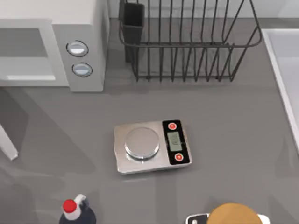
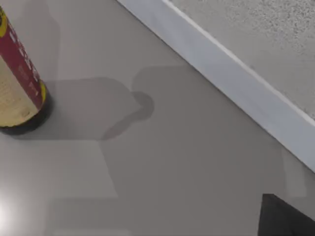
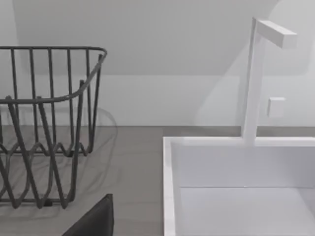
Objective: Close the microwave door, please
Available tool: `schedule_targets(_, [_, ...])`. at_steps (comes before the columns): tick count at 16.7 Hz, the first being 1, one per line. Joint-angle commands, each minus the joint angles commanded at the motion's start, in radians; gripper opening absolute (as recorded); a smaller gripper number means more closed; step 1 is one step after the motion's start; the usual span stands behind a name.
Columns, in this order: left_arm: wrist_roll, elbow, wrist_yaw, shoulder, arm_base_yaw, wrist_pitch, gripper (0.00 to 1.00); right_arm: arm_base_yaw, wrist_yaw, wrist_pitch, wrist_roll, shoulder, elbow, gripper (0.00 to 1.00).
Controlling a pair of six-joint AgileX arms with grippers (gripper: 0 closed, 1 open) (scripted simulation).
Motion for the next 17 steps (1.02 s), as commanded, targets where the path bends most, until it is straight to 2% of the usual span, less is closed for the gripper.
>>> schedule_targets(2, [-0.032,-0.027,-0.025,-0.031,-0.035,0.008,0.0,0.0,0.0,0.0,0.0,0.0,0.0,1.0])
schedule_targets(7, [-0.036,-0.027,-0.024,-0.029,-0.035,0.007,0.0,0.0,0.0,0.0,0.0,0.0,0.0,1.0])
schedule_targets(9, [-0.066,-0.031,-0.052,-0.035,-0.07,0.007,0.0,0.0,0.0,0.0,0.0,0.0,0.0,1.0])
schedule_targets(12, [-0.159,-0.046,-0.14,-0.059,-0.198,0.009,0.0,0.0,0.0,0.0,0.0,0.0,0.0,1.0])
schedule_targets(17, [-0.36,-0.084,-0.328,-0.126,-0.495,0.014,0.0,0.0,0.0,0.0,0.0,0.0,0.0,1.0])
